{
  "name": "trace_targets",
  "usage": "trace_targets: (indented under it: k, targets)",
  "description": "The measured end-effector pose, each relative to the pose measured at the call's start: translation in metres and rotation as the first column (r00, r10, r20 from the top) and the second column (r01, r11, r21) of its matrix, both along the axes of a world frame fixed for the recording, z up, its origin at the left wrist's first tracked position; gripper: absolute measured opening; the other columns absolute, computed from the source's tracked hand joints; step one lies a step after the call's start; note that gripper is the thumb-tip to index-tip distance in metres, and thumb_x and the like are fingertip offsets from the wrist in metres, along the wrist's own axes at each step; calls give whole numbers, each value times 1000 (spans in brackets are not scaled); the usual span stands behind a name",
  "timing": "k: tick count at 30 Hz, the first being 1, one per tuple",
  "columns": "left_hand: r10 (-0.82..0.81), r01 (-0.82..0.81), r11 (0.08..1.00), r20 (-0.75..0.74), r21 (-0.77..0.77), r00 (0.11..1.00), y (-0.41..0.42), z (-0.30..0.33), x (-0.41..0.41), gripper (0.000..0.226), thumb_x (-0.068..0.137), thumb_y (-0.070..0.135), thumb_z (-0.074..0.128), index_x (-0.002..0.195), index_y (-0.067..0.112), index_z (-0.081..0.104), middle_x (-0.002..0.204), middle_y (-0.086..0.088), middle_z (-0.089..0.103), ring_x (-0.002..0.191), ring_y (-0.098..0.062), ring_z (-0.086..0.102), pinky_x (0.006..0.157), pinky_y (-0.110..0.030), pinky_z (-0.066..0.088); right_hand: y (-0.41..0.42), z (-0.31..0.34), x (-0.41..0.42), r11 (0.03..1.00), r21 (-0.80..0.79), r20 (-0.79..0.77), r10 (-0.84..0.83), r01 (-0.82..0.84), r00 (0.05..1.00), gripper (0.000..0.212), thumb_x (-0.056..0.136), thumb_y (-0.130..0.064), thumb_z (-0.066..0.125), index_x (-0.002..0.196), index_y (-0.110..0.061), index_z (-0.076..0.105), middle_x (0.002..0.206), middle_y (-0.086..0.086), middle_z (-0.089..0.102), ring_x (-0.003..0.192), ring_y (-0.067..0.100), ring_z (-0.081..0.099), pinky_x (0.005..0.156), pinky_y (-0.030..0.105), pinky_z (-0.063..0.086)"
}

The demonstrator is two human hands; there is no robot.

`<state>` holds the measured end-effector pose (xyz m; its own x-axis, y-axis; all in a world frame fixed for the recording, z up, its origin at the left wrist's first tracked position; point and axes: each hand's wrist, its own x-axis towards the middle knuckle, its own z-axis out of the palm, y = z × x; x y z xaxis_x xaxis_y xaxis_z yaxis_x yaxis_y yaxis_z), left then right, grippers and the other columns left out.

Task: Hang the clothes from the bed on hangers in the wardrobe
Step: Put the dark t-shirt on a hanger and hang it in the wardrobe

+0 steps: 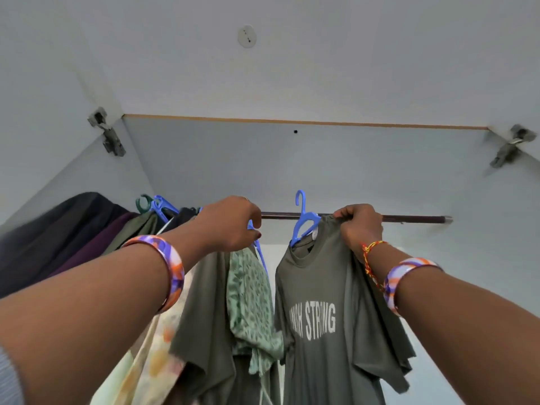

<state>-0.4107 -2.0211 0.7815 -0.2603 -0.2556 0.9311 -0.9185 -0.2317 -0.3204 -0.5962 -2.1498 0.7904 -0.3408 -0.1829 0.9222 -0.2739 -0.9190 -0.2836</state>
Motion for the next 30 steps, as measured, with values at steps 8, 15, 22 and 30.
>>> trace_targets:
  k: [8, 15, 22, 30]
  targets:
    - [59, -60, 998, 134, 5, 989, -14, 40, 16, 23, 91, 33, 53, 110, 24, 61, 117, 3, 55, 111, -16, 48, 79, -27, 36, -28, 57, 61, 998, 57, -69, -11, 15, 998, 26, 87, 3, 50, 106, -1, 68, 115, 19, 63, 111, 36, 55, 89, 31, 43]
    - [30, -27, 999, 161, -25, 986, -25, 49, 24, 21, 90, 29, 53, 106, 23, 65, 115, 3, 58, 107, -18, 52, 78, -27, 40, -52, 68, 76, 995, 76, -78, -57, 63, 995, 27, 88, 3, 49, 106, -1, 68, 117, 22, 60, 109, 38, 54, 90, 34, 44]
    - [51, -44, 998, 133, -53, 990, -32, 52, 42, 19, 89, 27, 52, 103, 24, 66, 113, 2, 59, 103, -18, 54, 75, -29, 41, -57, 78, 88, 976, 86, -348, -157, 199, 924, 24, 91, -7, 52, 111, 5, 53, 124, 24, 54, 114, 36, 50, 85, 33, 41]
    - [193, -193, 981, 42, -15, 980, -39, 46, 68, 21, 86, 26, 53, 104, 22, 63, 110, 1, 59, 103, -22, 54, 79, -31, 45, -36, 80, 135, 995, 1, -510, -85, 100, 856, 7, 91, -6, 46, 87, -3, 51, 103, 21, 53, 95, 29, 49, 71, 27, 35]
